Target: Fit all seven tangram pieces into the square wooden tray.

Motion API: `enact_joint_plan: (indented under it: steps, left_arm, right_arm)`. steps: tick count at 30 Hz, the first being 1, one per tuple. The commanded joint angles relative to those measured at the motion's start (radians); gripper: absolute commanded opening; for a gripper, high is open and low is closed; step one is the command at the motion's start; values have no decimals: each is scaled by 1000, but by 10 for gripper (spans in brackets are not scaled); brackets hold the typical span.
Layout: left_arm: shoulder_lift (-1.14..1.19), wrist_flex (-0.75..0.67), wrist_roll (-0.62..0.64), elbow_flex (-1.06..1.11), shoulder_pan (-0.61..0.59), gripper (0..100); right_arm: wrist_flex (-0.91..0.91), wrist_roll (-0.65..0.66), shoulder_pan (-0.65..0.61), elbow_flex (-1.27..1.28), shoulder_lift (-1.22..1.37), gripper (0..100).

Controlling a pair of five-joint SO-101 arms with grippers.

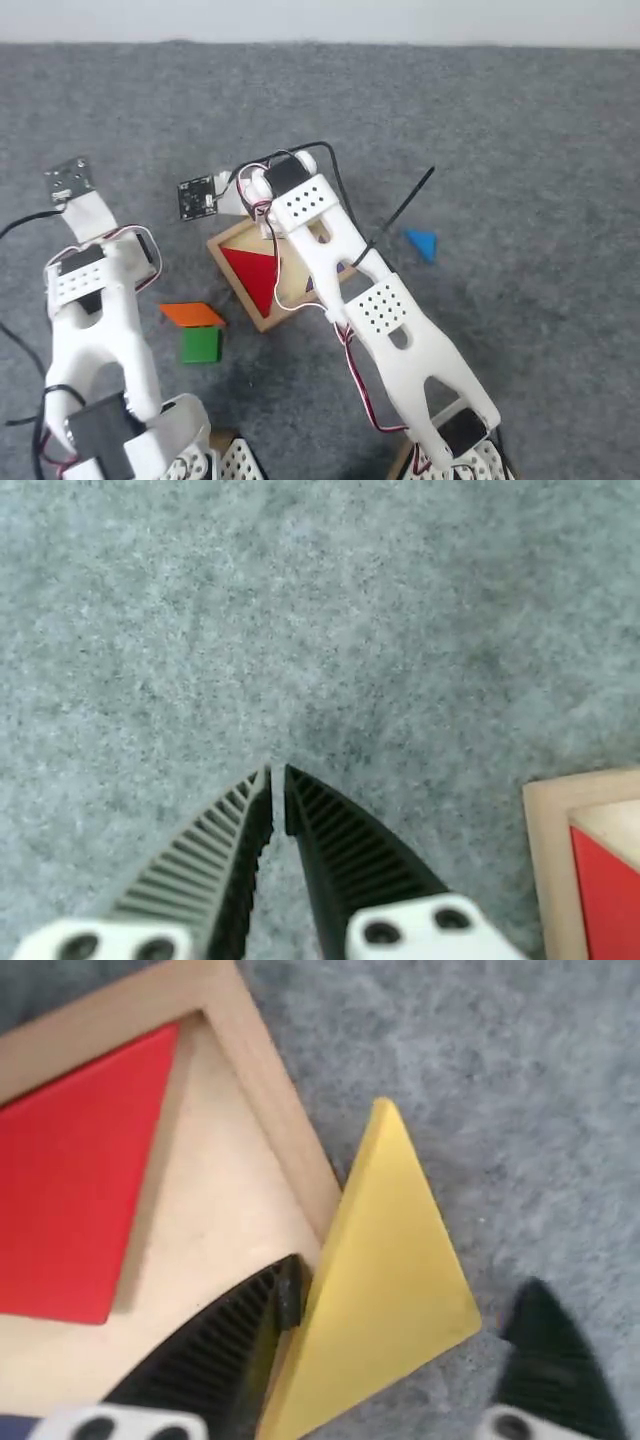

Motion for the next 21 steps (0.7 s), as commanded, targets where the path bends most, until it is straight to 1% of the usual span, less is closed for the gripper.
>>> enact_joint_plan:
  steps: [1, 7, 14, 18, 21]
  left_arm:
    - [-44, -20, -11, -7, -9, 26]
    - [-44, -20, -11, -7, -9, 26]
    - [-44, -20, -12, -8, -9, 26]
    - [-44, -20, -12, -8, -9, 26]
    - [-44, -21, -12, -8, -9, 26]
  right_arm:
    - [12, 34, 28, -31, 16, 168]
    - [13, 61, 38, -34, 16, 125]
    - [24, 66, 45, -74, 1, 13]
    - [93, 64, 54, -164, -5, 9]
    - [140, 38, 56, -164, -35, 9]
